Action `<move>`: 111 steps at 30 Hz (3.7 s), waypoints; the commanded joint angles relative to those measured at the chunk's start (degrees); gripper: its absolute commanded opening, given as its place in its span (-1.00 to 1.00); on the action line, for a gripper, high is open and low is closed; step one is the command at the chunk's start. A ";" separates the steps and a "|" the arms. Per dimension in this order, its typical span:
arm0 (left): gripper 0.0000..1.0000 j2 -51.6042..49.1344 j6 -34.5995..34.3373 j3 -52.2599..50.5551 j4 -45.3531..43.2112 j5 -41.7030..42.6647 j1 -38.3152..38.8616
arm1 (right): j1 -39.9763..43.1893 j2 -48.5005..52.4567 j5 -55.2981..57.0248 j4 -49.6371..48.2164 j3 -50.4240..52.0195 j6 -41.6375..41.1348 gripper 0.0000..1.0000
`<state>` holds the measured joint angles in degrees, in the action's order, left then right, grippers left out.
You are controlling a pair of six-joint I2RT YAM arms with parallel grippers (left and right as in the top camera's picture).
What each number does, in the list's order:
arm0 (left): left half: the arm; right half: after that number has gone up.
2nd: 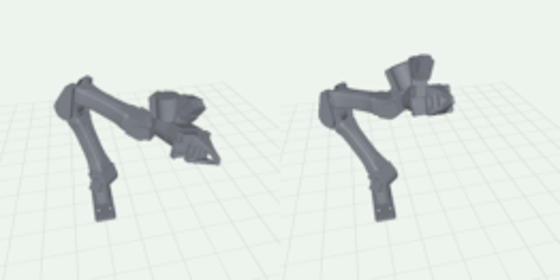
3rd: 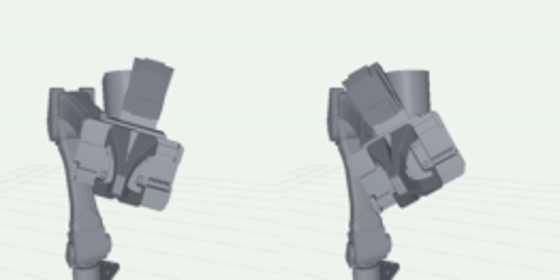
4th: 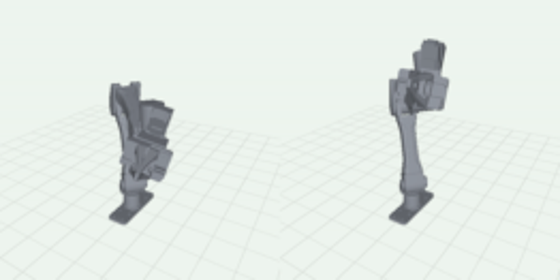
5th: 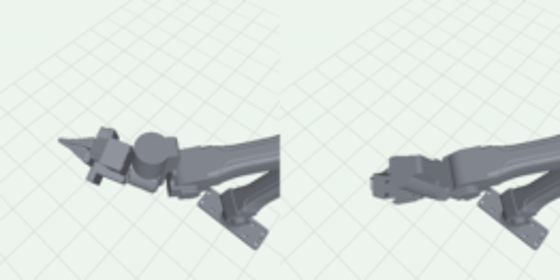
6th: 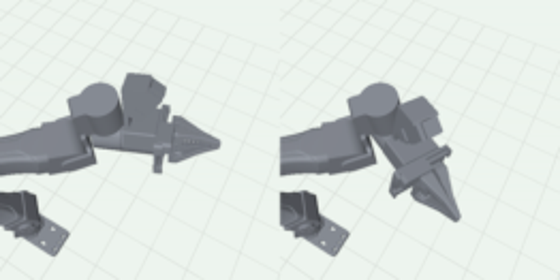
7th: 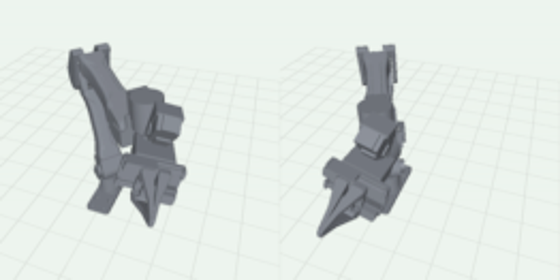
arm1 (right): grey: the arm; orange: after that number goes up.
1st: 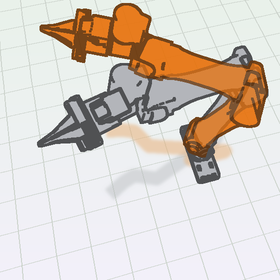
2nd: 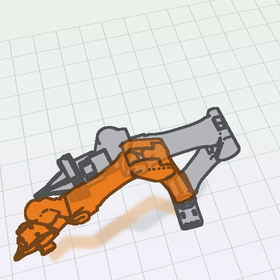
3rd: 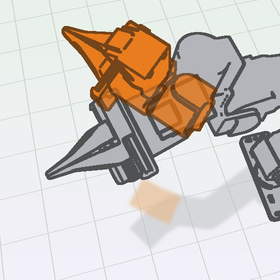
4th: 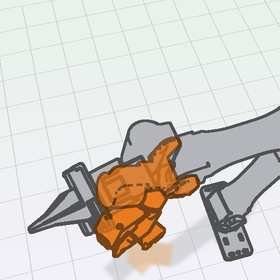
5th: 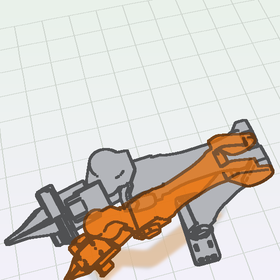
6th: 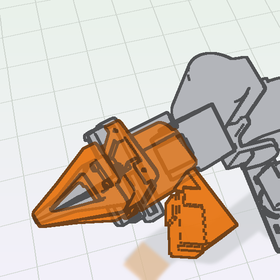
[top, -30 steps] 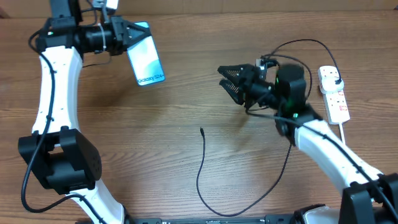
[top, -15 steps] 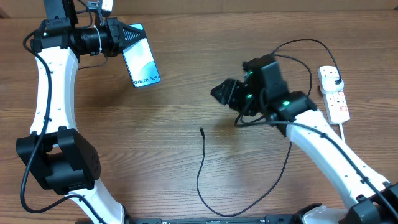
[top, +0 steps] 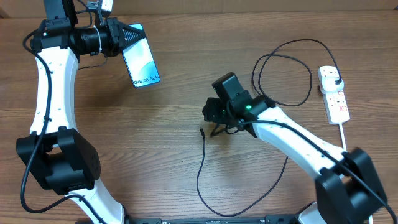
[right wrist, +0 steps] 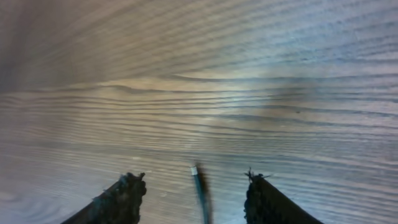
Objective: Plug charger to phone and switch on socket
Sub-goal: 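Lower the right gripper onto the cable's connector end and grasp it, then lift the cable connector with the right gripper toward the phone's bottom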
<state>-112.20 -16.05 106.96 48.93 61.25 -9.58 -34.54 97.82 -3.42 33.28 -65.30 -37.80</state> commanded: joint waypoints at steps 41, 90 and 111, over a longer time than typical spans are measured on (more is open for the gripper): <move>-0.91 0.00 1.29 0.28 0.28 -0.35 0.17 | -10.75 10.97 2.54 2.60 -2.93 8.13 0.15; -0.91 0.00 -8.11 0.28 -11.26 13.77 -1.29 | -2.27 7.91 -22.08 3.28 -13.94 0.50 -0.92; -0.91 0.00 -42.21 0.28 -50.10 16.57 -0.28 | 8.26 6.08 -67.28 -35.69 -14.21 -13.46 -0.92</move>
<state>-112.20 -48.42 106.48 1.52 77.25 -10.52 -26.35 105.38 -65.95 1.45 -78.48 -45.47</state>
